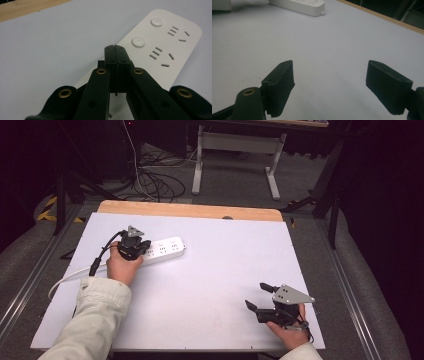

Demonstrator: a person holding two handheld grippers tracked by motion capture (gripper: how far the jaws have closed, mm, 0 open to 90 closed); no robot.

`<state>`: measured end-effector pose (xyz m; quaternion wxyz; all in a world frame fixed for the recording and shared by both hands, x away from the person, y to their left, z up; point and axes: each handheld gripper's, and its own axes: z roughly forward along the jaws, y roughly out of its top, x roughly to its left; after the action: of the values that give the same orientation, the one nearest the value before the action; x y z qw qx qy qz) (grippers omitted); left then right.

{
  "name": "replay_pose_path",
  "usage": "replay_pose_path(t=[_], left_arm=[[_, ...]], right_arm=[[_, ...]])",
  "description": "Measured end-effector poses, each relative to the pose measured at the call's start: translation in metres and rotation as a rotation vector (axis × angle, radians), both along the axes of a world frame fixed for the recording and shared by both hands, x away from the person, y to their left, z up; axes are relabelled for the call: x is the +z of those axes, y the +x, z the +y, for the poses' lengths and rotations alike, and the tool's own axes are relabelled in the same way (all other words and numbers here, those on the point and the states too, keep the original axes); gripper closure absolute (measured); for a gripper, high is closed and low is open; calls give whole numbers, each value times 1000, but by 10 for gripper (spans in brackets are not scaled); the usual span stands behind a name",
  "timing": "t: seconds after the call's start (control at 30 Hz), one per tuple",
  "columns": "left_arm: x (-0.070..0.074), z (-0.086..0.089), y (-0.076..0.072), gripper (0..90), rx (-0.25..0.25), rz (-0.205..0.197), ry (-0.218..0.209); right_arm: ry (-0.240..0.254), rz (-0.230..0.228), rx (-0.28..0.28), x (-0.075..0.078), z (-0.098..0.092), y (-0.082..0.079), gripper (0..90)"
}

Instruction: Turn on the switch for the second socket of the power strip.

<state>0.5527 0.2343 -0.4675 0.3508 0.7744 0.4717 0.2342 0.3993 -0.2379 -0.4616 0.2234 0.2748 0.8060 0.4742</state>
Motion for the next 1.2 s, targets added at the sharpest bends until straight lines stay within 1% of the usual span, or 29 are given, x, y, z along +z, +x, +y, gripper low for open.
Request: replay_pose_path(t=[0.07, 0.2, 0.27, 0.37, 0.4, 0.43, 0.47, 0.5, 0.57, 0.6, 0.63, 0.67, 0.7, 0.73, 0.77, 0.8, 0.87, 0.9, 0.97, 1.0, 1.03, 1.07, 1.2], left_arm=[[0, 1, 0, 900, 0, 3, -12], [0, 1, 1, 900, 5, 8, -11], [0, 2, 1, 900, 7, 18, -33], [0, 3, 2, 900, 6, 21, -36], [0, 2, 2, 900, 7, 21, -31], [2, 0, 2, 900, 7, 26, -7], [2, 0, 2, 900, 7, 26, -7], [3, -2, 3, 900, 6, 32, 16], [3, -2, 3, 900, 7, 36, 11], [3, -1, 3, 900, 6, 39, 7], [2, 1, 4, 900, 8, 45, -17], [2, 1, 4, 900, 8, 45, -17], [3, 2, 5, 900, 11, 52, -33], [4, 5, 5, 900, 10, 58, -67], [4, 7, 6, 900, 11, 68, -76], [6, 8, 5, 900, 7, 61, -84], [7, 8, 3, 900, 0, 57, -79], [8, 9, 2, 900, -14, 40, -75], [13, 9, -1, 900, -27, 16, -90], [20, 8, -5, 900, -34, -8, -90], [23, 8, -6, 900, -37, -16, -101], [23, 8, -6, 900, -37, -16, -101], [34, 11, -13, 900, -35, -37, -112]], right_arm=[[0, 0, 0, 0, 0, 0, 230], [-2, 2, 4, 0, 1, 0, 230], [-4, 1, 2, 0, 0, 0, 230], [-1, 3, 3, 0, 1, 0, 230], [-2, 2, 4, 0, 1, 0, 230], [-2, 2, 4, 0, 1, 0, 230], [-5, 1, 3, 0, 1, 0, 230], [-5, 1, 4, 0, 1, 0, 230], [-4, 1, 4, 0, 1, 0, 230], [-5, 1, 4, 0, 1, 0, 230], [-5, 2, 5, 0, 1, -1, 229], [-5, 1, 6, 0, 1, -1, 230], [-6, 0, 7, 0, 1, 0, 230], [-4, 1, 8, 0, 1, 0, 230], [-4, 0, 7, 0, 1, 0, 230], [-2, 0, 7, 0, 1, 0, 230], [-1, -1, 6, 0, 0, 0, 230], [4, -3, 6, 0, 0, 0, 230], [0, 0, 5, 0, 0, 0, 230], [1, 1, 6, 0, 1, 1, 230], [-2, 1, 6, 0, 1, 1, 229], [-2, 1, 6, 0, 1, 1, 229], [-1, -1, 2, 0, 0, 0, 230]])
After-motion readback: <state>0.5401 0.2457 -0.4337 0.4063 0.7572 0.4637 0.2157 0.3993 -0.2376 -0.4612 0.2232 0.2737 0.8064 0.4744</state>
